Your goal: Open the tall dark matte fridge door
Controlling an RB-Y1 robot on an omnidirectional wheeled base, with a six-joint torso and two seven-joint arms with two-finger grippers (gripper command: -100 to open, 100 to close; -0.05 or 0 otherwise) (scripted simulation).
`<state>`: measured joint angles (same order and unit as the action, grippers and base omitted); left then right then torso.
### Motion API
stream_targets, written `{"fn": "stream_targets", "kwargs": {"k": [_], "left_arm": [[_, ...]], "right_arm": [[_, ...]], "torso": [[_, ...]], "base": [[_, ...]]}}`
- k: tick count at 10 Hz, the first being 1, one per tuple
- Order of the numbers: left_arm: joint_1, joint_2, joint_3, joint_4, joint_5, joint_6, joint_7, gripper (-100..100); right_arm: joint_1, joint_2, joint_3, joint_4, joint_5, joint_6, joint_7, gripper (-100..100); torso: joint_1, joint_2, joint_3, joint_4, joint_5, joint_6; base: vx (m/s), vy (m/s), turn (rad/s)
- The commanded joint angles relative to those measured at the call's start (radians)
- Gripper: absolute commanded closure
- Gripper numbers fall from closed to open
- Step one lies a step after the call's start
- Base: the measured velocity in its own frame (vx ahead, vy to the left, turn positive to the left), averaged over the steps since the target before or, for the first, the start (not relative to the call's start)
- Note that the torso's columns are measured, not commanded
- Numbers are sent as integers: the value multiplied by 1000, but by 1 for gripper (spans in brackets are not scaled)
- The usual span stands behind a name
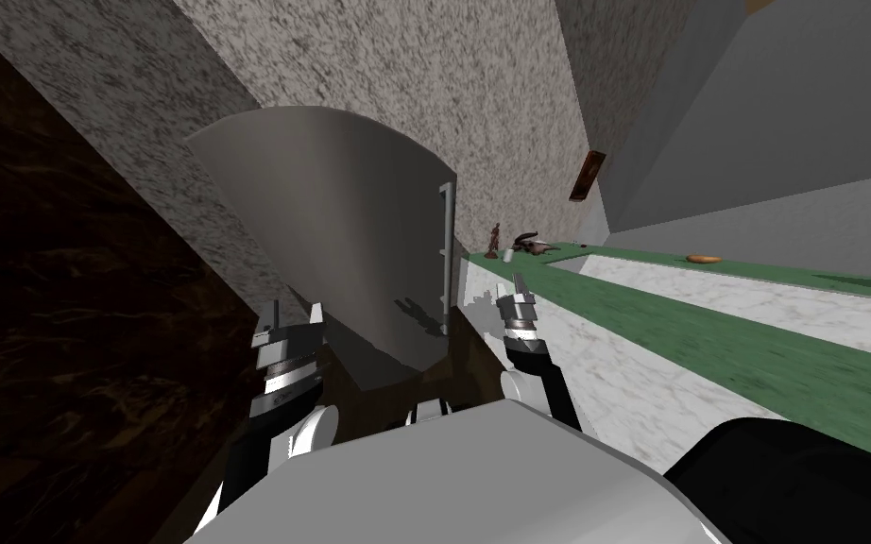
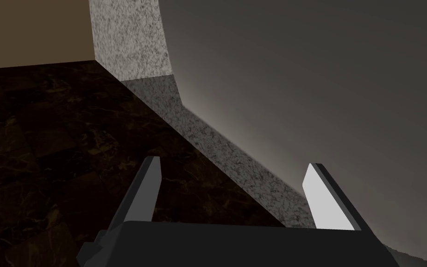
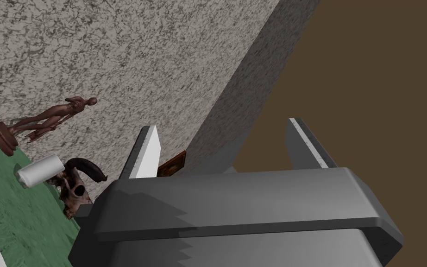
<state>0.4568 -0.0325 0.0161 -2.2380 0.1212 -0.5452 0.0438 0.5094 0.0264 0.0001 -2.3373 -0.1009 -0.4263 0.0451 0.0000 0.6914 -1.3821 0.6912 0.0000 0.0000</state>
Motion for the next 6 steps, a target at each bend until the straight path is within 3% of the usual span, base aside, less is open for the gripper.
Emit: {"fn": "stream_targets", "kwargs": {"k": [1, 4, 5, 6], "left_arm": [[-48, 73, 21, 10, -25, 20, 2, -100], [-151, 151, 72, 26, -86, 68, 6, -100], [-165, 151, 72, 26, -86, 68, 6, -100], [-199, 172, 95, 33, -114, 89, 7, -100]], "right_arm": [[0, 0, 0, 0, 0, 0, 0, 0], [0, 0, 0, 1, 0, 0, 0, 0], [0, 0, 0, 1, 0, 0, 0, 0], [0, 0, 0, 1, 0, 0, 0, 0]], "torso": [[0, 34, -69, 33, 0, 0], [0, 46, -94, 46, 0, 0], [-1, 47, -94, 47, 0, 0], [0, 47, -94, 47, 0, -1]], "base": [[1, -6, -97], [1, -14, -200], [1, -13, -71], [5, -19, -156]]}}
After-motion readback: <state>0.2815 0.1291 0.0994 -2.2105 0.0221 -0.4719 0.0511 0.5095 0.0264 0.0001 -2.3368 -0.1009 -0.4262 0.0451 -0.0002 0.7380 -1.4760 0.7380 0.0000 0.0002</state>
